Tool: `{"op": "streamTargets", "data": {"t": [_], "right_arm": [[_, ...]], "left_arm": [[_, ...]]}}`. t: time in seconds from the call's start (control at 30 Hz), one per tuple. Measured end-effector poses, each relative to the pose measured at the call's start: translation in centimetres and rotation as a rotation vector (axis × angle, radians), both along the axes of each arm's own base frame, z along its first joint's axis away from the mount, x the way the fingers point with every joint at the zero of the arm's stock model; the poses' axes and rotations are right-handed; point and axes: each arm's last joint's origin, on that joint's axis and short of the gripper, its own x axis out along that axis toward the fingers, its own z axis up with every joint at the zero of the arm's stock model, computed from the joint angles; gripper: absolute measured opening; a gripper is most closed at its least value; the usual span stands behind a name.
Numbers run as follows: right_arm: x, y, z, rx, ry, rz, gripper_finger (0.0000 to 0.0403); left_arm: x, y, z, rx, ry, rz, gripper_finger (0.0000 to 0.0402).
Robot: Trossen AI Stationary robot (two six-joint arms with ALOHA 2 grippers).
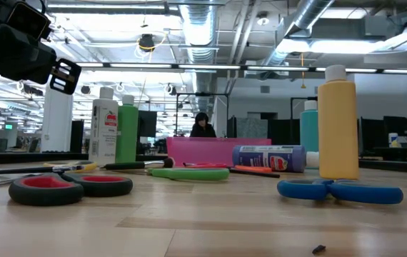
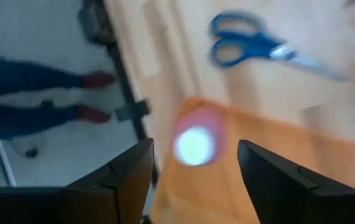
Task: Pick & Place Paint Supplies
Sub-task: Put the yellow paint bottle into the orange bin
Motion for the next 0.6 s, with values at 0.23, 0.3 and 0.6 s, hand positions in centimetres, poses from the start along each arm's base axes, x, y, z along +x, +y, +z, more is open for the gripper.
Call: {"op": "streamTargets", "data": {"t": [0.23,0.3,0.6], "right_arm": [[-1.3,-6.3,3.5,-0.165,-0.029,-0.155,0.0244],[-1.3,-8.2,3.8,-0.215,-0.006,-0.158,0.025],[1.9,-14.6,3.5,-0.3,0.076,-0.067,0.0255]], "left_arm": [[0.0,0.0,0.0,0.0,0.0,0.0,0.0],[0.0,0.0,0.0,0.0,0.0,0.0,0.0],[0.0,0.0,0.0,0.0,0.0,0.0,0.0]]}}
